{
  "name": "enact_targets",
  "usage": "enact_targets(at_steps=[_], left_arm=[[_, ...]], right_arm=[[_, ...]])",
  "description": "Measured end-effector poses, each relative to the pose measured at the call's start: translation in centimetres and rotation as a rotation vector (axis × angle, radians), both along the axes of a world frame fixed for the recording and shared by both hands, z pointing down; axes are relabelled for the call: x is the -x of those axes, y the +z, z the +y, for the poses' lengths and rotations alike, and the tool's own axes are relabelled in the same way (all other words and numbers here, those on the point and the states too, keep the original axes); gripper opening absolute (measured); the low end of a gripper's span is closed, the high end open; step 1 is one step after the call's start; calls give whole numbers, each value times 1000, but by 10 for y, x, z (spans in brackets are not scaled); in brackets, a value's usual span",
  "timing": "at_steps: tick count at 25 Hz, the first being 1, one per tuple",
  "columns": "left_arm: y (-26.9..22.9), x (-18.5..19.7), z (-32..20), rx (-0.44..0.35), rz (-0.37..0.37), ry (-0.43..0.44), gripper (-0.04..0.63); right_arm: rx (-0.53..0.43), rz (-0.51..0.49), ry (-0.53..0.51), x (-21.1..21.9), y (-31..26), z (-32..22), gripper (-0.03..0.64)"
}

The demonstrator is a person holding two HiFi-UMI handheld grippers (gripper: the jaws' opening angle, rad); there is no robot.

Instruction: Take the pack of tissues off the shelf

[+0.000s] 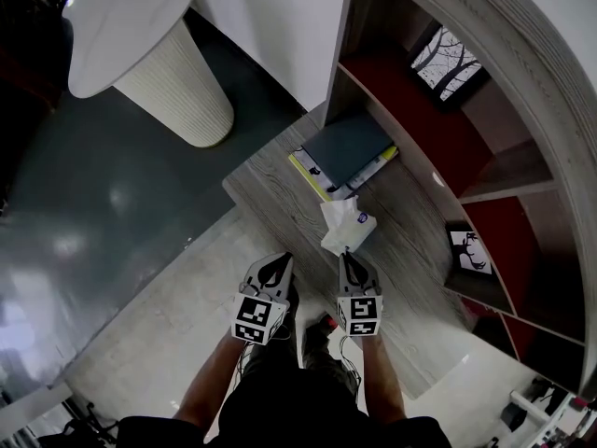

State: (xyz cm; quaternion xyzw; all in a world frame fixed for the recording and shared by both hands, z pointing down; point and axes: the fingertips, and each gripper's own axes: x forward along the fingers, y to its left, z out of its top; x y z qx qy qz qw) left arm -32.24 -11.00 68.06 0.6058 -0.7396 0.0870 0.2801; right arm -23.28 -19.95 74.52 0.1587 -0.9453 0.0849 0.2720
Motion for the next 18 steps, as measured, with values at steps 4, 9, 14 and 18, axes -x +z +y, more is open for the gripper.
enact_targets(at_steps=[4, 9, 14, 18], left_arm=[[4, 0, -1, 6, 6, 10, 8], [7, 4, -1, 14, 2, 19, 8], [8, 3, 0, 21, -4, 22, 8], [11, -2, 2, 27, -3, 27, 8]], right_arm=[[7, 17, 4, -3, 8, 0, 34], [7, 43, 25, -8, 16, -2, 35], [49, 37, 30, -12, 23, -2, 172], [49, 34, 27, -15, 24, -2, 189]])
